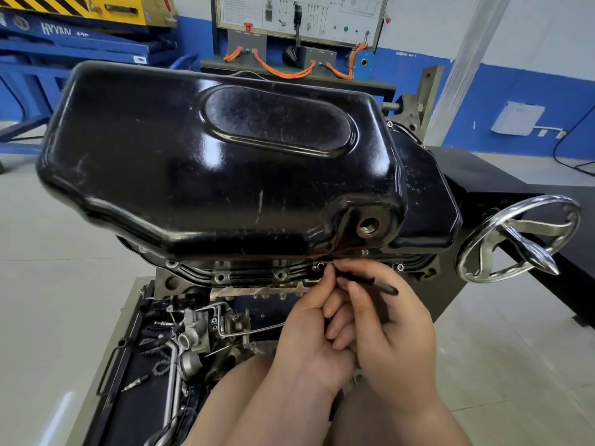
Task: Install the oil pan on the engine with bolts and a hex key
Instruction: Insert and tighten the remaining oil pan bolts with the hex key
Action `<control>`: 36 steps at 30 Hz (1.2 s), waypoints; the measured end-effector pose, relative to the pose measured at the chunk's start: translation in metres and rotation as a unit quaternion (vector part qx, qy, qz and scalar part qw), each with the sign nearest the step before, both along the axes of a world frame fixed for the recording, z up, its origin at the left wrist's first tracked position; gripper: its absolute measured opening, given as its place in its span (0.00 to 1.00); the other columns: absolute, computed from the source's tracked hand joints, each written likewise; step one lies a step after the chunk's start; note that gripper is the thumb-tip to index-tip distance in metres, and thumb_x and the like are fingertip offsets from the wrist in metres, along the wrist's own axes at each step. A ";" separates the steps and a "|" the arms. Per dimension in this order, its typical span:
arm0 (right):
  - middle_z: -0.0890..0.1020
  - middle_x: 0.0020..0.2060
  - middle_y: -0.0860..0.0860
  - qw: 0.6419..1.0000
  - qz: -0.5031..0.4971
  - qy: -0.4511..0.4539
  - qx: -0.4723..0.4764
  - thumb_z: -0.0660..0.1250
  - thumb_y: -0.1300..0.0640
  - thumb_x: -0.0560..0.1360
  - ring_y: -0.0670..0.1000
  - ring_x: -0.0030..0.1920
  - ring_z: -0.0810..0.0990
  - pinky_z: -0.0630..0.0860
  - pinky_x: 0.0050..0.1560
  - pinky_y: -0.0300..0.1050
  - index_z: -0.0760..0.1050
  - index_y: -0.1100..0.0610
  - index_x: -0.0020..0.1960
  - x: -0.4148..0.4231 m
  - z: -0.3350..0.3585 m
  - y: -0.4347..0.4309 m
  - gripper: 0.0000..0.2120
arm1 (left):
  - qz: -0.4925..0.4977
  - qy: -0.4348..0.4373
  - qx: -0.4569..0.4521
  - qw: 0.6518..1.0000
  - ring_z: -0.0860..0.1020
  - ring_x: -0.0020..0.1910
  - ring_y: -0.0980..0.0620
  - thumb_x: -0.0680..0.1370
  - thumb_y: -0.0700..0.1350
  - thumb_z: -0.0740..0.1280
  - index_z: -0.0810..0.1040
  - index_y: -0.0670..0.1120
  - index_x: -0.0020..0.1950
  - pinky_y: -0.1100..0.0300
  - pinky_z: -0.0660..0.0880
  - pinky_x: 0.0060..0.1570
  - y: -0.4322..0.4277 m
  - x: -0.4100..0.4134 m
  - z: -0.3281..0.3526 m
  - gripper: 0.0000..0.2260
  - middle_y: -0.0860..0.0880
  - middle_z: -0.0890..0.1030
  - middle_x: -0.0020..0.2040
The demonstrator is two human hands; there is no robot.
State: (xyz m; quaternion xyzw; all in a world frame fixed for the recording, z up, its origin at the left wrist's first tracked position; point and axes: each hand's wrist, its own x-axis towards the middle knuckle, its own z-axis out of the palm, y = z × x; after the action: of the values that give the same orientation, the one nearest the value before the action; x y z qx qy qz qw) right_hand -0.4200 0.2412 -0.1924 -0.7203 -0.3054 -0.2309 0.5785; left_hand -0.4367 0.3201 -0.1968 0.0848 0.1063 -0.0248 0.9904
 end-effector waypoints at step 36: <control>0.84 0.35 0.48 0.997 -0.007 0.060 0.058 0.70 0.54 0.70 0.51 0.34 0.83 0.80 0.38 0.56 0.82 0.44 0.43 0.001 0.002 0.005 0.05 | -0.016 0.000 -0.027 1.000 0.61 0.13 0.57 0.71 0.47 0.66 0.73 0.43 0.29 0.67 0.55 0.11 0.003 -0.002 -0.001 0.13 0.52 0.64 0.19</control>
State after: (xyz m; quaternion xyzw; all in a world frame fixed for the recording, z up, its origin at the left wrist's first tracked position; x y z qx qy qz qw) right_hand -0.4194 0.2465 -0.1906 -0.7001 -0.2514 -0.2087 0.6349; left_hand -0.4384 0.3231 -0.1981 0.0599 0.1039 -0.0438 0.9918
